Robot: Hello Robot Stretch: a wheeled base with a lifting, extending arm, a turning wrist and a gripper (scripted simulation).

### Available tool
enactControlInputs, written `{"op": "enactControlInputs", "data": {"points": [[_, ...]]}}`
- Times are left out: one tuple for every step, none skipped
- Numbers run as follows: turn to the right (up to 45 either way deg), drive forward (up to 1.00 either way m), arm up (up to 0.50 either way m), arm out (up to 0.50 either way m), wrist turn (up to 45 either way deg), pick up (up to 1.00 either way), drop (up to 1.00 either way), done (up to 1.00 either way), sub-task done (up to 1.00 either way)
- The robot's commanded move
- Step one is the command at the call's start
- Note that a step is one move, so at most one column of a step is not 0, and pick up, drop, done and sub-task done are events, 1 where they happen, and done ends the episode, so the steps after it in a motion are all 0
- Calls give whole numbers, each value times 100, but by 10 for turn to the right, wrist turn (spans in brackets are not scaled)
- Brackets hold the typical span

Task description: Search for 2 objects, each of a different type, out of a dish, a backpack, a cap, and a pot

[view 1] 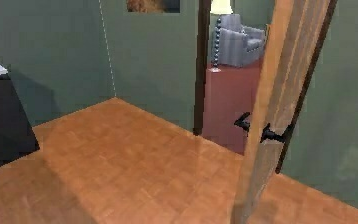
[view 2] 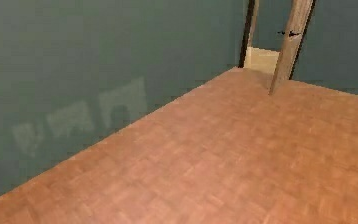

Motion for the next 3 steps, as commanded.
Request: {"op": "enactControlInputs", "data": {"points": [[0, 40, 0, 0, 0, 0, 0, 0, 0], [-450, 0, 0, 0, 0, 0, 0, 0, 0], [0, 100, 0, 0, 0, 0, 0, 0, 0]]}}
